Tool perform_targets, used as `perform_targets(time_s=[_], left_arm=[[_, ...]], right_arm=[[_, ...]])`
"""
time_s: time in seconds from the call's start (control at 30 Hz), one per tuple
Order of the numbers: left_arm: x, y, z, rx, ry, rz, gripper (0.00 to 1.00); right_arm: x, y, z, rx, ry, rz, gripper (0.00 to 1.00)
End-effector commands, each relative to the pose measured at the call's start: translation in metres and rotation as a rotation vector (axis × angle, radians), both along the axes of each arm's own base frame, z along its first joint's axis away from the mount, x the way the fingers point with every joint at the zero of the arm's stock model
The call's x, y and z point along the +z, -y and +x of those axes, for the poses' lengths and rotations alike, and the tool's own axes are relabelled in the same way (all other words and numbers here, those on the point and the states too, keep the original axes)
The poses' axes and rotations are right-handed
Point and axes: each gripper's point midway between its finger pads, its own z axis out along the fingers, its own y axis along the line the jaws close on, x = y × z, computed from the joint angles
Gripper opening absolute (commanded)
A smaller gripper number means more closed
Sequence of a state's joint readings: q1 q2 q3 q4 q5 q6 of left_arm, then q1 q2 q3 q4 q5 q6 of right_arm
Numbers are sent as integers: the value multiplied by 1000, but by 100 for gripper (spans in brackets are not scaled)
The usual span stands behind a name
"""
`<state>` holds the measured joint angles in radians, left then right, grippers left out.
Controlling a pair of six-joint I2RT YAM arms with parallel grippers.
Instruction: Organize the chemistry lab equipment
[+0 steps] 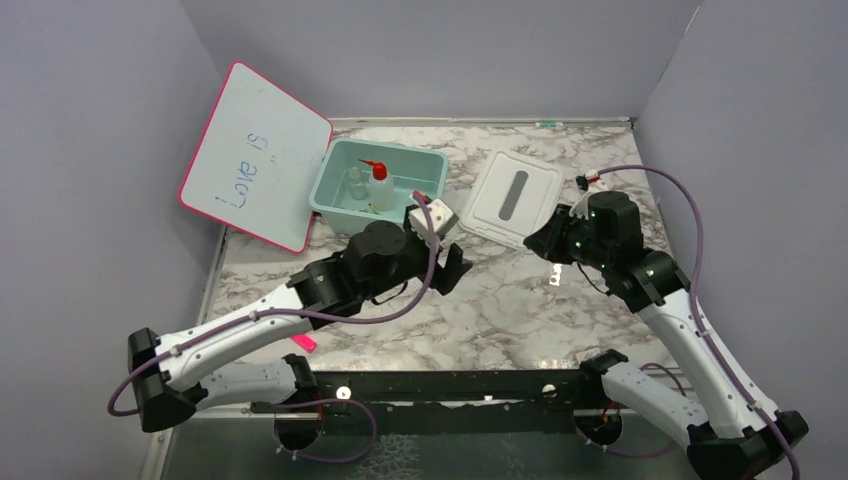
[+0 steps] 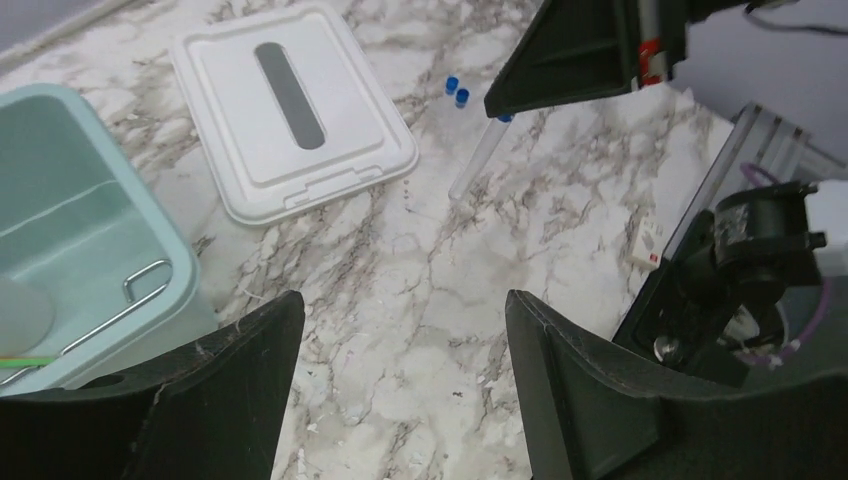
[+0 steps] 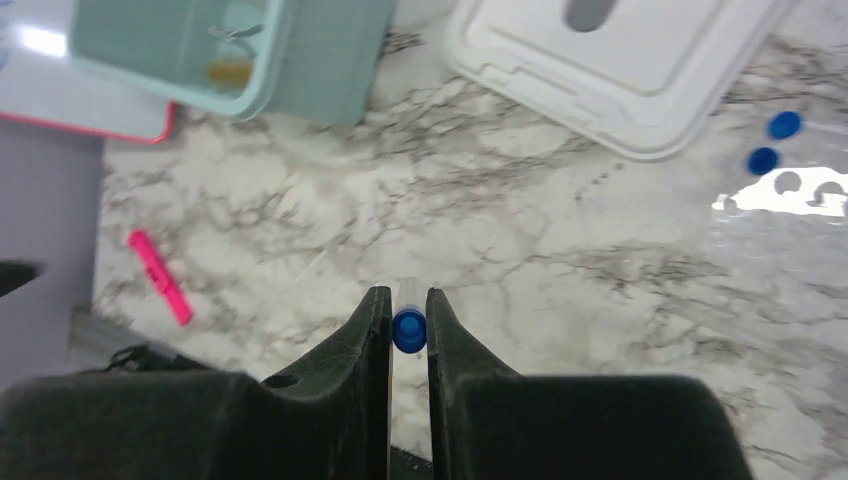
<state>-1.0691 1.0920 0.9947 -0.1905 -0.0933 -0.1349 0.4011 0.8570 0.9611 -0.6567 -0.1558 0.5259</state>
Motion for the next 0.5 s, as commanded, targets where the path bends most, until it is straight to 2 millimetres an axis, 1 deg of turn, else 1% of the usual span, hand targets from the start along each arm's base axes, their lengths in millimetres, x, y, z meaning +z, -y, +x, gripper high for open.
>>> perform_targets(time_s=[0.0, 0.07, 0.17, 0.37, 0.47], left_arm=[[38, -37, 2, 158, -4, -126, 77], [47, -49, 1, 186, 5, -152, 78], [53, -62, 0, 214, 28, -177, 80], [48, -72, 4, 255, 56, -188, 82], [40, -71, 4, 255, 42, -175, 82]], right_arm=[[-32, 62, 28, -307, -13, -265, 9], [-47, 76, 34, -391, -39, -321, 9], [-63, 89, 40, -475, -58, -370, 8], [-91, 102, 54, -549, -85, -456, 9], [-94, 105, 59, -571, -101, -468, 9]])
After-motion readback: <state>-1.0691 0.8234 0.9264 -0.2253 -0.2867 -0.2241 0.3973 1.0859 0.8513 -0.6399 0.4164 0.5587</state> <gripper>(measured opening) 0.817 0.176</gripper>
